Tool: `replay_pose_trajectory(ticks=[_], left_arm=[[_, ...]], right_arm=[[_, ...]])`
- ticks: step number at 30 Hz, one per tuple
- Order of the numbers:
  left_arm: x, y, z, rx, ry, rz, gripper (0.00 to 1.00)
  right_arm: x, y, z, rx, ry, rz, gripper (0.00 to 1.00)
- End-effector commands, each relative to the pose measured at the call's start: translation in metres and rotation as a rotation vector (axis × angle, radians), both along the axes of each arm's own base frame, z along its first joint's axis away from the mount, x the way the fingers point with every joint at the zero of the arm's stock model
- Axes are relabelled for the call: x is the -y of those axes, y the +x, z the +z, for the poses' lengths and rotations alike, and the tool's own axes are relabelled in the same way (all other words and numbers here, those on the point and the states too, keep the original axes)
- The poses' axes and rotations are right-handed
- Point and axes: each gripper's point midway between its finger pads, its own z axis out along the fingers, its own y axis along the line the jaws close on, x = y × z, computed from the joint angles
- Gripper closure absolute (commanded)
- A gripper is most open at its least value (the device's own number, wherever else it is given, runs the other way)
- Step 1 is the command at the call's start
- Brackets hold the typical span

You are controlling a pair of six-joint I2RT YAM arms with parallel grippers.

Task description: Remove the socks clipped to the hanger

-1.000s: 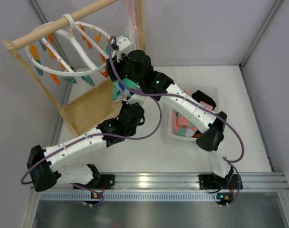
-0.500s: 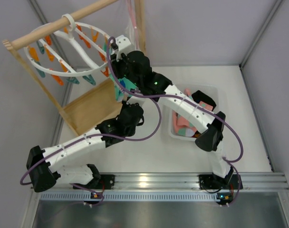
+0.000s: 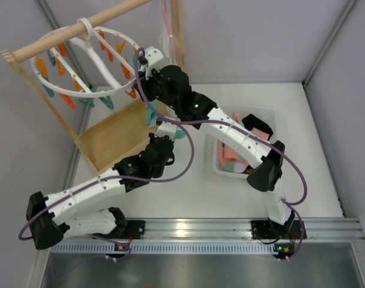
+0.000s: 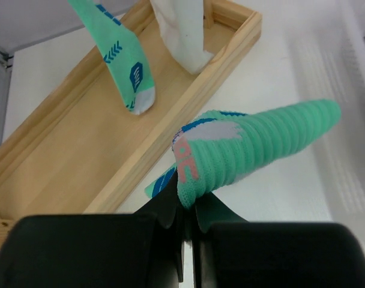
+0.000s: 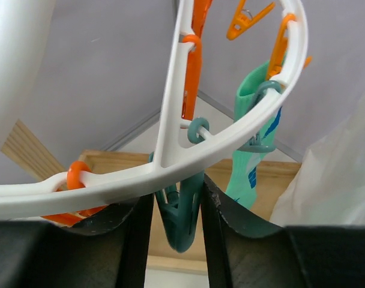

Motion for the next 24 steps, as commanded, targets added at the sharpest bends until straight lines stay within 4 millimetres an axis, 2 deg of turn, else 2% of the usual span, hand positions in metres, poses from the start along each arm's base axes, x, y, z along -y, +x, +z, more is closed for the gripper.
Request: replay_pose_trajectory(ticks=[1, 3, 5, 6, 7, 8, 9, 10, 14, 17, 18, 19, 20, 21, 22, 23, 24], left_arm=[[0.009, -0.01, 0.044, 0.06, -0.213, -0.065, 1.0], [0.013, -0.02, 0.062, 0.072, -0.301, -0.126, 1.0], [0.022, -0.03, 0.071, 0.06, -0.374, -0.194, 1.0], [0.022, -0.035, 0.077, 0.062, -0.412, -0.216, 1.0], [0.025, -0.039, 0.078, 0.055, -0.429, -0.242, 1.0], [0.029, -0.045, 0.081, 0.047, -0.453, -0.28, 1.0], [0.031, -0.048, 0.082, 0.037, -0.48, -0.296, 1.0], [0.034, -0.05, 0.082, 0.027, -0.496, -0.31, 1.0], [0.049, -0.062, 0.096, 0.0, -0.566, -0.398, 1.0], [0.062, -0.063, 0.103, -0.024, -0.593, -0.433, 1.0], [0.066, -0.063, 0.11, -0.02, -0.601, -0.447, 1.0], [0.073, -0.06, 0.108, -0.037, -0.592, -0.453, 1.0], [0.078, -0.059, 0.107, -0.046, -0.588, -0.455, 1.0], [0.083, -0.058, 0.119, -0.038, -0.606, -0.468, 1.0], [0.093, -0.055, 0.113, -0.061, -0.591, -0.479, 1.0], [0.097, -0.053, 0.115, -0.065, -0.591, -0.483, 1.0], [0.101, -0.051, 0.128, -0.053, -0.611, -0.488, 1.0]], right_arm=[[-0.001, -0.029, 0.055, 0.074, 0.139, 0.082, 0.64], [0.006, -0.035, 0.065, 0.082, 0.162, 0.088, 0.6], [0.008, -0.039, 0.063, 0.068, 0.162, 0.098, 0.55], [0.014, -0.043, 0.066, 0.067, 0.167, 0.1, 0.49], [0.017, -0.045, 0.069, 0.064, 0.171, 0.102, 0.44], [0.026, -0.052, 0.082, 0.075, 0.192, 0.101, 0.4], [0.029, -0.053, 0.077, 0.067, 0.183, 0.099, 0.36], [0.035, -0.056, 0.081, 0.069, 0.189, 0.096, 0.32], [0.067, -0.063, 0.092, 0.073, 0.183, 0.034, 0.01], [0.095, -0.064, 0.089, 0.06, 0.151, -0.02, 0.01], [0.108, -0.068, 0.087, 0.056, 0.145, -0.031, 0.0], [0.116, -0.068, 0.084, 0.047, 0.139, -0.043, 0.01], [0.133, -0.074, 0.095, 0.056, 0.16, -0.061, 0.01], [0.142, -0.07, 0.085, 0.042, 0.142, -0.086, 0.01], [0.153, -0.069, 0.084, 0.034, 0.136, -0.118, 0.01], [0.17, -0.076, 0.093, 0.041, 0.153, -0.136, 0.01], [0.182, -0.073, 0.09, 0.036, 0.145, -0.17, 0.01]])
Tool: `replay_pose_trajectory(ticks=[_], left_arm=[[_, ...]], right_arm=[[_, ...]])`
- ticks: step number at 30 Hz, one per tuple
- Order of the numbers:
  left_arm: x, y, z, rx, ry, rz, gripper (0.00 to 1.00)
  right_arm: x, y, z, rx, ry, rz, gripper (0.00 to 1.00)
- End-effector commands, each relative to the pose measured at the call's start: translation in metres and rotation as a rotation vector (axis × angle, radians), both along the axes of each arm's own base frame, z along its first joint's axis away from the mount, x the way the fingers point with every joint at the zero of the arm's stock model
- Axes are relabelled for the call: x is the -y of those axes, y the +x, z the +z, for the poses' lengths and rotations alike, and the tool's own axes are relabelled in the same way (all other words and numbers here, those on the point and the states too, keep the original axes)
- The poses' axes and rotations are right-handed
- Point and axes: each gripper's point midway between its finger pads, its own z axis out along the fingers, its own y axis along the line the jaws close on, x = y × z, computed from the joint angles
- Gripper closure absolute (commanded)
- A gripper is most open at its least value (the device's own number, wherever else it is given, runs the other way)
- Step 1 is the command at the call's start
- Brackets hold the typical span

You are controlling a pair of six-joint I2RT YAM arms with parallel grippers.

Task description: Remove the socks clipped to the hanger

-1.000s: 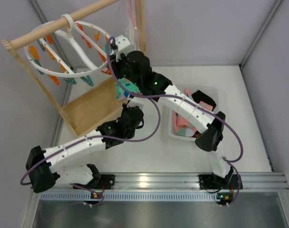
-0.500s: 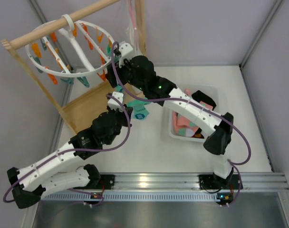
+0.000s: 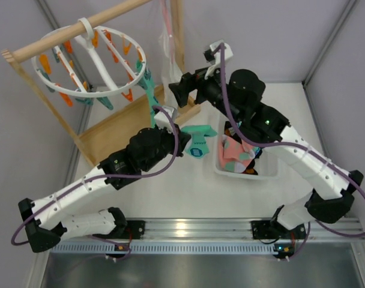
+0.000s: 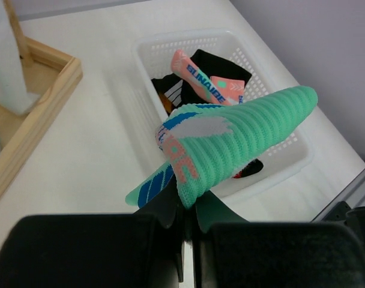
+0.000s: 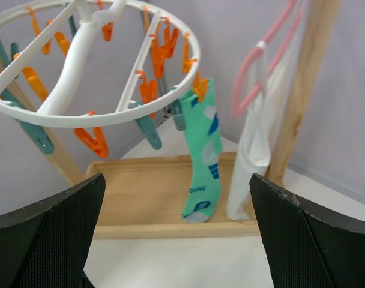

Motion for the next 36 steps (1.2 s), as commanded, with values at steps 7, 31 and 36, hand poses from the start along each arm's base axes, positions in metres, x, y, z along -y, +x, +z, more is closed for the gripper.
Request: replay_pose_trajectory(ticks=[7, 31, 36], left_arm=[[0.085, 0.017, 0.051, -0.017, -0.103, -0.165, 1.0], [0.21, 0.081, -0.175, -0.492, 0.271, -0.113, 0.89], [0.206, 0.082, -0.095, -0.388, 0.156, -0.112, 0.4]], right_arm=[[0.147, -0.015, 0.021, -0.016, 0.025, -0.357, 0.01], [0.268, -0.062, -0.011, -0.046, -0.005, -0.627, 0.0], [0.263, -0.057, -0.009, -0.041, -0.035, -0.623, 0.01]])
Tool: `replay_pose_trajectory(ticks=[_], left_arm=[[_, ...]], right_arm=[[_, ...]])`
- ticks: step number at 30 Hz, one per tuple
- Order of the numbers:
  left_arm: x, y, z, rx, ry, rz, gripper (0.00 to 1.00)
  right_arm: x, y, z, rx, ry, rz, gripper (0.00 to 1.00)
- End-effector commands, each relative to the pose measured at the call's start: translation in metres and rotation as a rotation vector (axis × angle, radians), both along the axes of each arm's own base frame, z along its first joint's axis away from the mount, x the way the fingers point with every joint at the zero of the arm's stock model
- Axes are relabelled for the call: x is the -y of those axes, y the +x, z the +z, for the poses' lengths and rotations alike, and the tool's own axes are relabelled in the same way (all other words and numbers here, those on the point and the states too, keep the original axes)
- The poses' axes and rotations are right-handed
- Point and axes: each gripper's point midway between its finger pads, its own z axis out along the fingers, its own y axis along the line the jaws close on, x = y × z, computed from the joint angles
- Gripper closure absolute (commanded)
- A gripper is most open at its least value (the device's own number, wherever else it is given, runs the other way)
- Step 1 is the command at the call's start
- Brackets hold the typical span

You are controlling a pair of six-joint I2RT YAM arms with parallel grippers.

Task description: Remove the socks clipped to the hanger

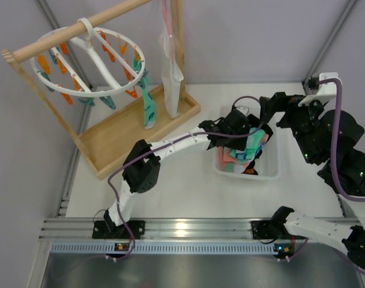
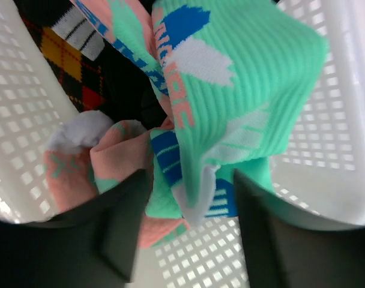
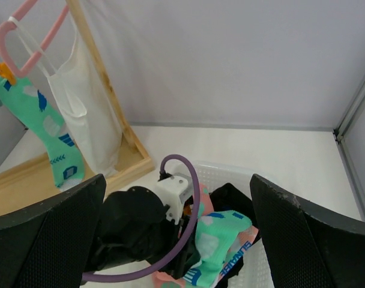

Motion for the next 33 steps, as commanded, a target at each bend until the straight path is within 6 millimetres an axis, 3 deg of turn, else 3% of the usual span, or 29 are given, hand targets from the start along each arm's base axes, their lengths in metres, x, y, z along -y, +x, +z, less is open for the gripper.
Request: replay_pose_trajectory(ticks=[1, 3, 5, 6, 8, 9, 10, 11, 12, 13, 17, 19, 20, 21, 23, 29, 30, 32, 33], left_arm=[[-0.006, 0.001, 0.1, 0.115, -0.144, 0.034, 0.31], [-0.015, 0.0, 0.123, 0.144, -0.171, 0.054, 0.15], [-0.026, 0.001, 0.13, 0.164, -0.169, 0.091, 0.02], [-0.035, -0.001, 0.146, 0.187, -0.187, 0.108, 0.02], [-0.057, 0.002, 0.156, 0.22, -0.182, 0.192, 0.02], [-0.083, 0.009, 0.148, 0.263, -0.122, 0.296, 0.02], [-0.108, 0.007, 0.165, 0.296, -0.141, 0.37, 0.02], [-0.127, 0.006, 0.169, 0.321, -0.136, 0.431, 0.01], [-0.158, 0.008, 0.152, 0.356, -0.07, 0.541, 0.01], [-0.181, 0.001, 0.17, 0.389, -0.099, 0.585, 0.01], [-0.246, -0.012, 0.137, 0.45, 0.025, 0.703, 0.02], [-0.256, -0.016, 0.12, 0.387, 0.011, 0.687, 0.01], [-0.265, -0.015, 0.116, 0.356, -0.009, 0.697, 0.01], [-0.294, -0.002, 0.096, 0.315, 0.025, 0.766, 0.01], [-0.323, 0.01, 0.082, 0.309, 0.077, 0.825, 0.01], [-0.349, 0.035, 0.068, 0.29, 0.122, 0.886, 0.01], [-0.347, 0.034, 0.069, 0.287, 0.112, 0.878, 0.01], [-0.345, 0.028, 0.078, 0.285, 0.062, 0.874, 0.01], [-0.345, 0.025, 0.081, 0.279, 0.038, 0.873, 0.01]], right_arm=[[0.004, 0.004, 0.006, 0.002, -0.025, -0.027, 0.01], [0.003, 0.006, 0.008, 0.004, -0.03, -0.023, 0.0], [0.002, 0.009, 0.01, 0.008, -0.03, -0.026, 0.01], [0.001, 0.009, 0.012, 0.012, -0.028, -0.018, 0.01], [0.001, 0.013, 0.015, 0.016, -0.029, -0.022, 0.01], [-0.001, 0.013, 0.017, 0.025, -0.025, -0.013, 0.0], [-0.001, 0.015, 0.018, 0.027, -0.023, -0.016, 0.01], [-0.002, 0.016, 0.019, 0.031, -0.016, -0.011, 0.0], [-0.004, 0.018, 0.021, 0.038, -0.01, -0.002, 0.0], [-0.004, 0.019, 0.021, 0.04, -0.006, -0.005, 0.0], [-0.011, 0.023, 0.02, 0.054, 0.019, 0.021, 0.01], [-0.018, 0.025, 0.018, 0.058, 0.021, 0.049, 0.01], [-0.02, 0.025, 0.018, 0.059, 0.027, 0.062, 0.0], [-0.026, 0.026, 0.016, 0.056, 0.025, 0.089, 0.01], [-0.034, 0.029, 0.011, 0.043, 0.027, 0.116, 0.01], [-0.078, 0.051, -0.021, -0.085, 0.074, 0.298, 0.0], [-0.095, 0.053, -0.029, -0.117, 0.083, 0.385, 0.01], [-0.105, 0.062, -0.037, -0.15, 0.102, 0.437, 0.01], [-0.119, 0.066, -0.042, -0.164, 0.105, 0.495, 0.01]])
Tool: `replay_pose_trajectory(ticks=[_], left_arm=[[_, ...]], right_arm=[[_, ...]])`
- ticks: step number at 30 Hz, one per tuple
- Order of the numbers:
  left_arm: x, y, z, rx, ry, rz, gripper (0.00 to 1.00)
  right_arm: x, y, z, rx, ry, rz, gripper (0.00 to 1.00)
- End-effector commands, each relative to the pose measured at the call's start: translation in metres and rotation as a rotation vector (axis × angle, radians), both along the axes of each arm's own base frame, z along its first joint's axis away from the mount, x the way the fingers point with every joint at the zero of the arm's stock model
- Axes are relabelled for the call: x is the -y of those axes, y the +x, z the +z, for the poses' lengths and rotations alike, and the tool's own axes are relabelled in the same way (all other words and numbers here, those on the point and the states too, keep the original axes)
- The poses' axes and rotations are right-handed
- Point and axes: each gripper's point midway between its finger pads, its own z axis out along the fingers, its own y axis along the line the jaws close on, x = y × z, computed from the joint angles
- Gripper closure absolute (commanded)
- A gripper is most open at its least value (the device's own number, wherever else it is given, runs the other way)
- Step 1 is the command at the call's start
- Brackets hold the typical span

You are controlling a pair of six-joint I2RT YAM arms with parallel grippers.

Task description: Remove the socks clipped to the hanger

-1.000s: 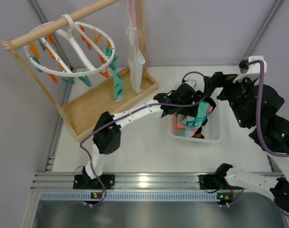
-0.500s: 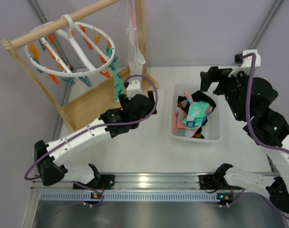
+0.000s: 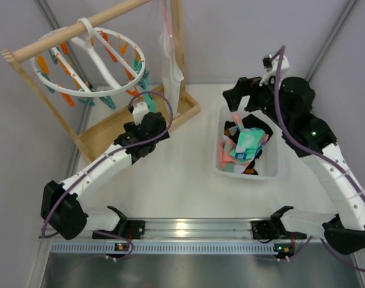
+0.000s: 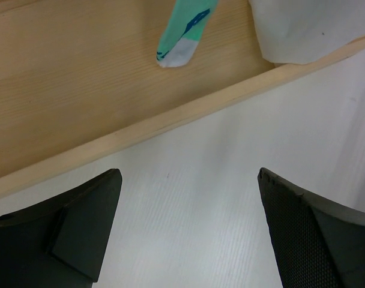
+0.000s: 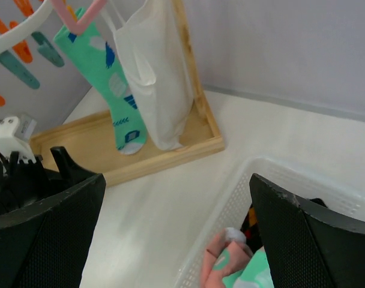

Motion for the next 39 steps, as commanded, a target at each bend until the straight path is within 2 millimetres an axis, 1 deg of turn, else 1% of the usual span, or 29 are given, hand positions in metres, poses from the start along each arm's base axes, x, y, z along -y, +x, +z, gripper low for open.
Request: replay_pose_trajectory(ticks=[1, 2, 3, 4, 5, 6, 7, 8, 9, 10, 11, 12, 13, 14, 15, 16, 19, 20, 21, 22, 23, 26, 27, 29, 30, 32, 35, 36, 39], left_arm=[[0.005, -0.008, 0.037, 0.1, -0.131, -0.03, 0.01], [0.004, -0.016, 0.037, 0.094, -0.154, -0.035, 0.02], [0.008, -0.023, 0.04, 0.093, -0.204, -0.051, 0.01], [0.007, -0.035, 0.058, 0.135, -0.255, -0.082, 0.01], [0.006, -0.042, 0.06, 0.143, -0.274, -0.104, 0.01], [0.01, -0.05, 0.069, 0.157, -0.306, -0.151, 0.01], [0.01, -0.056, 0.08, 0.184, -0.322, -0.178, 0.01], [0.006, -0.067, 0.104, 0.252, -0.358, -0.21, 0.01], [0.004, -0.073, 0.117, 0.285, -0.354, -0.248, 0.01], [0.005, -0.079, 0.129, 0.312, -0.36, -0.284, 0.01], [0.0, -0.088, 0.156, 0.379, -0.38, -0.309, 0.01], [0.0, -0.092, 0.167, 0.407, -0.356, -0.345, 0.01], [0.005, -0.097, 0.177, 0.421, -0.362, -0.395, 0.02], [0.006, -0.102, 0.201, 0.466, -0.373, -0.433, 0.02], [0.011, -0.102, 0.209, 0.476, -0.345, -0.48, 0.03], [0.017, -0.109, 0.23, 0.511, -0.362, -0.536, 0.03], [0.025, -0.104, 0.25, 0.535, -0.334, -0.58, 0.05], [0.017, -0.101, 0.267, 0.574, -0.325, -0.542, 0.05], [0.013, -0.096, 0.271, 0.581, -0.315, -0.51, 0.05], [0.007, -0.094, 0.282, 0.607, -0.315, -0.47, 0.06], [-0.012, -0.085, 0.284, 0.618, -0.294, -0.345, 0.07], [-0.037, -0.074, 0.285, 0.63, -0.252, -0.184, 0.07], [-0.051, -0.071, 0.285, 0.637, -0.226, -0.105, 0.07], [-0.058, -0.064, 0.283, 0.627, -0.183, -0.056, 0.07], [-0.069, -0.063, 0.282, 0.628, -0.146, 0.004, 0.07], [-0.078, -0.06, 0.281, 0.623, -0.113, 0.06, 0.06], [-0.102, -0.062, 0.282, 0.623, -0.042, 0.188, 0.04], [-0.114, -0.065, 0.282, 0.623, -0.013, 0.254, 0.04], [-0.126, -0.067, 0.287, 0.611, 0.056, 0.321, 0.02]], right_arm=[[-0.051, 0.006, -0.013, -0.063, 0.082, 0.241, 0.01], [-0.06, 0.008, -0.016, -0.075, 0.104, 0.271, 0.01], [-0.074, 0.012, -0.027, -0.108, 0.113, 0.324, 0.0], [-0.084, 0.017, -0.03, -0.102, 0.133, 0.349, 0.0], [-0.094, 0.018, -0.035, -0.121, 0.153, 0.385, 0.01], [-0.106, 0.027, -0.053, -0.158, 0.147, 0.399, 0.01], [-0.121, 0.027, -0.051, -0.134, 0.157, 0.434, 0.02], [-0.132, 0.029, -0.057, -0.141, 0.161, 0.452, 0.02], [-0.146, 0.033, -0.074, -0.166, 0.158, 0.473, 0.02], [-0.161, 0.031, -0.071, -0.147, 0.191, 0.501, 0.02], [-0.169, 0.033, -0.076, -0.153, 0.201, 0.504, 0.03], [-0.179, 0.039, -0.086, -0.163, 0.209, 0.51, 0.03], [-0.19, 0.037, -0.09, -0.17, 0.215, 0.526, 0.03], [-0.199, 0.04, -0.091, -0.162, 0.229, 0.535, 0.03], [-0.21, 0.045, -0.102, -0.182, 0.226, 0.54, 0.04], [-0.223, 0.04, -0.105, -0.191, 0.233, 0.561, 0.04], [-0.251, 0.041, -0.119, -0.204, 0.242, 0.591, 0.04], [-0.256, 0.041, -0.12, -0.202, 0.252, 0.587, 0.04], [-0.266, 0.04, -0.122, -0.189, 0.266, 0.6, 0.04], [-0.272, 0.038, -0.123, -0.182, 0.272, 0.611, 0.04], [-0.279, 0.037, -0.124, -0.175, 0.278, 0.621, 0.03], [-0.303, 0.038, -0.131, -0.166, 0.275, 0.66, 0.03], [-0.313, 0.039, -0.134, -0.161, 0.277, 0.67, 0.03], [-0.323, 0.044, -0.143, -0.164, 0.273, 0.671, 0.02], [-0.327, 0.045, -0.139, -0.154, 0.279, 0.675, 0.02], [-0.332, 0.051, -0.14, -0.138, 0.274, 0.675, 0.01], [-0.343, 0.064, -0.149, -0.125, 0.241, 0.669, 0.01], [-0.344, 0.067, -0.152, -0.122, 0.231, 0.66, 0.01], [-0.341, 0.077, -0.159, -0.113, 0.212, 0.613, 0.01]])
